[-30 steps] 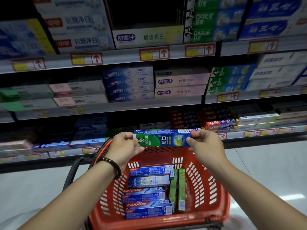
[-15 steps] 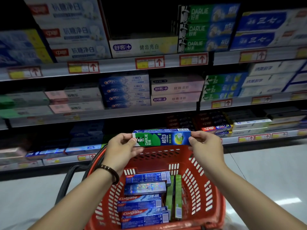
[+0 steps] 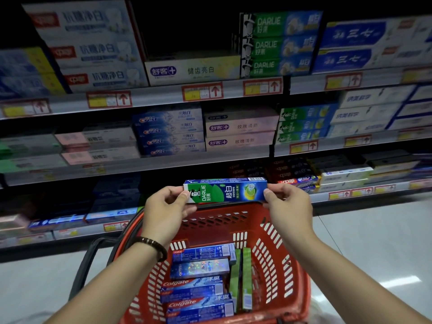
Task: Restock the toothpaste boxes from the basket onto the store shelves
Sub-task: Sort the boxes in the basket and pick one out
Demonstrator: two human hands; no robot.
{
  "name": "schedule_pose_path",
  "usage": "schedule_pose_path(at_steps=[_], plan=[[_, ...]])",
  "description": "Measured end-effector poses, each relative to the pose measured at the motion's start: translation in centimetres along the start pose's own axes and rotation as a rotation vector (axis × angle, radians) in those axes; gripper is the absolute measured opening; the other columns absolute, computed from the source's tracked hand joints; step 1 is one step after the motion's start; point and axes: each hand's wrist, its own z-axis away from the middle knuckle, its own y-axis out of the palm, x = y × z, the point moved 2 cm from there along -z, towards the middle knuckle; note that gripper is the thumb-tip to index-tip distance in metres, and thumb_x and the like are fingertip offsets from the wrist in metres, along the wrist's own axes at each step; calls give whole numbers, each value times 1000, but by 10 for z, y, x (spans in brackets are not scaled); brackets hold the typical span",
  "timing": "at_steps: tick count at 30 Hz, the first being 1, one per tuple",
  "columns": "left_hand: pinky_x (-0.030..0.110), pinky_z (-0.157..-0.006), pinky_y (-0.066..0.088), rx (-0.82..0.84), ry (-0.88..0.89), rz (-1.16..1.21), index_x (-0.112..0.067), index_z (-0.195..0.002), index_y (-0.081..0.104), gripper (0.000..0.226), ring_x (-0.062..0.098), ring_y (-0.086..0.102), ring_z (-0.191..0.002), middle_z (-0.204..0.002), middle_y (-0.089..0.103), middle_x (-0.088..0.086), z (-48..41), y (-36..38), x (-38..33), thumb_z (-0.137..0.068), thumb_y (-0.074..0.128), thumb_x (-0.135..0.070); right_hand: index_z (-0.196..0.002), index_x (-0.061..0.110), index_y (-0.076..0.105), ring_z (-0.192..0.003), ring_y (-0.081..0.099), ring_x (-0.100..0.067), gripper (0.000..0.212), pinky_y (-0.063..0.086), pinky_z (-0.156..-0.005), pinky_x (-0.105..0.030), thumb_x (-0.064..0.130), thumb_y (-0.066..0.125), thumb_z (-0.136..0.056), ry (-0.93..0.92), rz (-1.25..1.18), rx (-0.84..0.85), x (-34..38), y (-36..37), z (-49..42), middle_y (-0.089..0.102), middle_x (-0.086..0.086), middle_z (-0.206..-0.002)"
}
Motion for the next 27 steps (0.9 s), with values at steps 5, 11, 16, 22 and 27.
schedule_pose_path(at_steps=[5,11,16,22,27], plan=[[33,-81,65,19,31,-8,-5,-105,71,8,23,79,-84,-113,70,17,7,14,-3,-100,66,-9,-93,31,76,-88,78,-15,10,66,-77,-48,28,71,-101,-15,-8,-40,4,-17,-2,79,8,-87],[30,-77,64,33,118,-22,-5,-98,73,6,22,78,-86,-106,72,16,18,35,-11,-99,67,-9,-99,29,76,-83,77,-6,10,55,-56,-18,25,68,-103,-77,-41,-86,10,-45,-2,78,11,-84],[31,-75,65,35,136,23,-4,-97,73,6,16,77,-79,-103,73,18,25,61,-17,-98,68,-6,-89,37,75,-86,76,-8,18,65,-79,-43,23,71,-100,-79,-54,-164,8,-64,-7,77,20,-83],[38,-80,65,67,150,30,-6,-101,74,6,21,78,-77,-100,75,11,34,92,-22,-98,69,-8,-90,41,73,-92,76,-8,25,66,-81,-44,19,71,-101,-90,-88,-212,15,-92,-16,79,14,-89],[37,-79,64,100,176,19,-10,-101,74,6,21,79,-78,-98,77,6,37,117,-32,-98,69,-11,-105,33,75,-91,76,-7,17,63,-66,-28,17,69,-103,-82,-140,-220,27,-115,-28,77,12,-93]])
